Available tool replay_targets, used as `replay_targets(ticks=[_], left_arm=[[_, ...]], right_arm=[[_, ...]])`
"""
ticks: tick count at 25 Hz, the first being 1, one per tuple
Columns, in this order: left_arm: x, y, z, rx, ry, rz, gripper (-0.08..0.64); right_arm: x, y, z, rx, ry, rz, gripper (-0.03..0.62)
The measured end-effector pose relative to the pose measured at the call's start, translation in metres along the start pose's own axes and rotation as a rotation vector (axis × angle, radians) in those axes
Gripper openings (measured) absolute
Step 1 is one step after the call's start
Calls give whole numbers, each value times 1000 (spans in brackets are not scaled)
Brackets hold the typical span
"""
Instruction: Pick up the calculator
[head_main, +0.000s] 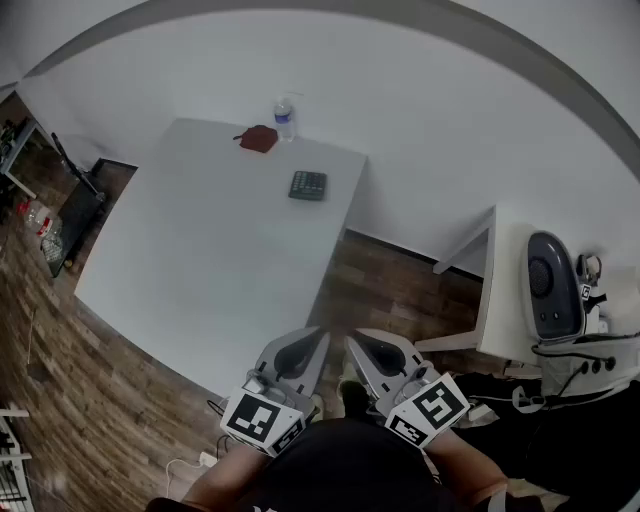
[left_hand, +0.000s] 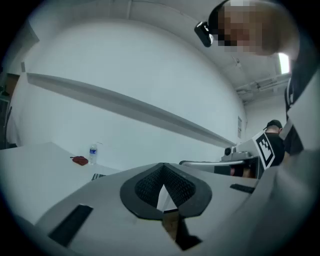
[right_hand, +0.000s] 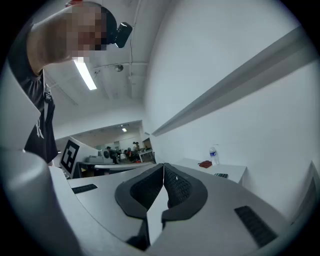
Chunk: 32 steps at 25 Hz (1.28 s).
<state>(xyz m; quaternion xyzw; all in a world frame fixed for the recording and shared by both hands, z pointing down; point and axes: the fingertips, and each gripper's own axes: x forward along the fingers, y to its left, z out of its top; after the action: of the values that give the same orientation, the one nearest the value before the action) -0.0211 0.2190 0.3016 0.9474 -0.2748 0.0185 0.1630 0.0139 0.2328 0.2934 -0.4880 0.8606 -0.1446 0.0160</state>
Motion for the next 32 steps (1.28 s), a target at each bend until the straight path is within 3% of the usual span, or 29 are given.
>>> replay_targets(ticks=[7,15,22,32], left_arm=[[66,11,28,30,-24,48,5],[118,30,33,40,-4,94,5],[148,77,26,25,-3,125,5],[188,184,0,-49,-31,156,5]], right_arm=[[19,-67,27,-2,11,64,15],[44,-119,36,-4,33,112,15],[93,-151,17,-35,93,116,15],[214,-218,-39,-115,207,68,15]])
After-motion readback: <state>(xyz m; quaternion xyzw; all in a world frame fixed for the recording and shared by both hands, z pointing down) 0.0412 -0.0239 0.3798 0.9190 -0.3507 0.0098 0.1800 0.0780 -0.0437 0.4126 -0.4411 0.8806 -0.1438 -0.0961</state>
